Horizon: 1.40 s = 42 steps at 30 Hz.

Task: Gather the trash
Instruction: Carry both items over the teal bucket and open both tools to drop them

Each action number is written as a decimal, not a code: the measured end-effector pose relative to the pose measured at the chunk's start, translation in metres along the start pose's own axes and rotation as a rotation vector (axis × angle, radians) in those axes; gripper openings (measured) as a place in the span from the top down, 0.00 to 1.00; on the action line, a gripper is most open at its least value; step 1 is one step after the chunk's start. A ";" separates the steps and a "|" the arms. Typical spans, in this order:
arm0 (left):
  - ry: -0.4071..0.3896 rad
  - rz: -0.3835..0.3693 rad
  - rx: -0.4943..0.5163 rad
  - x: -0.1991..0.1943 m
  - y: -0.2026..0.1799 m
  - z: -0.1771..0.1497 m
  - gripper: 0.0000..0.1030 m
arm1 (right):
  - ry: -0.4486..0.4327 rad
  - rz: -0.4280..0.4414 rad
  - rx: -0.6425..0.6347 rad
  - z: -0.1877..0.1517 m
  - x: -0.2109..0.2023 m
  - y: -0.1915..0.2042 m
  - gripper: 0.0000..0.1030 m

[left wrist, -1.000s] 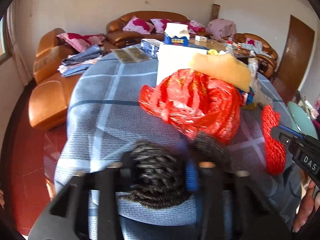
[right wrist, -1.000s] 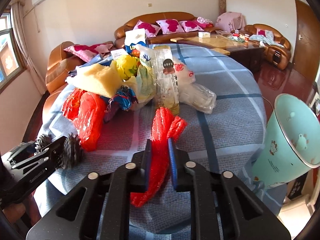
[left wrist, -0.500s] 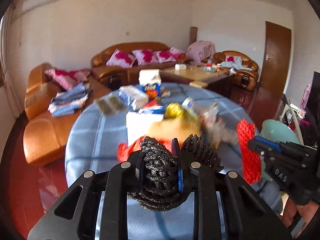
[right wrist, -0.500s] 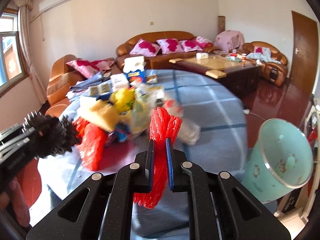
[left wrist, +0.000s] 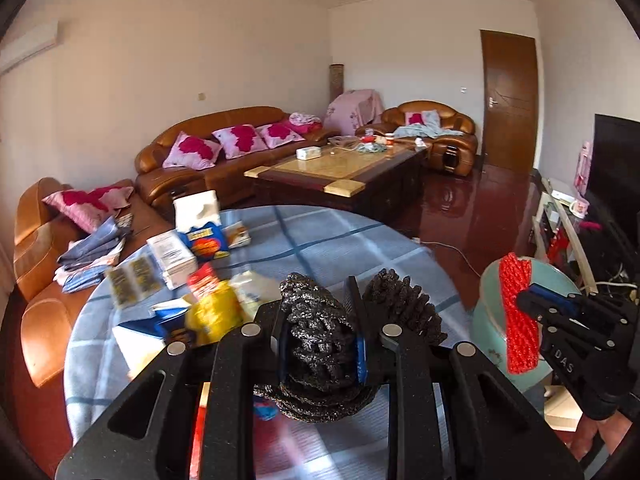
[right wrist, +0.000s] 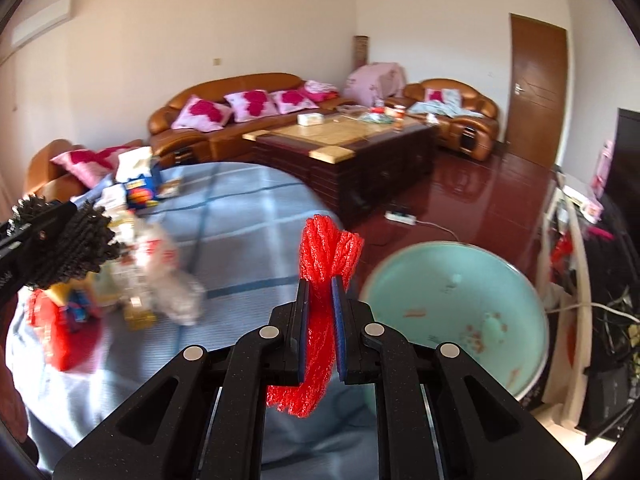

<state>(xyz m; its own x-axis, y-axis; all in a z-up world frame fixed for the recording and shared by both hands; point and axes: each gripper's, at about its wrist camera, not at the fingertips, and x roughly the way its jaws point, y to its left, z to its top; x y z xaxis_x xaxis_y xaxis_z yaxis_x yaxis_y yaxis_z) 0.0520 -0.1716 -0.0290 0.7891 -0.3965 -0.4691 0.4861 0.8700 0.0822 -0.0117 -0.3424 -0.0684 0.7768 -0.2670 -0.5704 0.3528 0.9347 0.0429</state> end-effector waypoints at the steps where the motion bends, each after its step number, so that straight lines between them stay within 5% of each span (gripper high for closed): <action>1: 0.000 -0.006 0.009 0.003 -0.006 0.002 0.77 | 0.007 -0.011 0.006 0.001 0.003 -0.005 0.89; 15: 0.036 -0.099 0.121 0.049 -0.093 0.010 0.77 | 0.047 -0.136 0.104 -0.008 0.026 -0.076 0.89; 42: 0.091 -0.210 0.183 0.087 -0.161 0.008 0.76 | 0.093 -0.188 0.174 -0.014 0.038 -0.118 0.88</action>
<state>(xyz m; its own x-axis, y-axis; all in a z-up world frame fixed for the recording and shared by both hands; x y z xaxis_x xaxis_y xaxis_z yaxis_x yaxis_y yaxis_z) 0.0450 -0.3484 -0.0763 0.6312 -0.5269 -0.5692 0.7011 0.7014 0.1284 -0.0309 -0.4594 -0.1069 0.6404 -0.4021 -0.6544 0.5772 0.8141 0.0646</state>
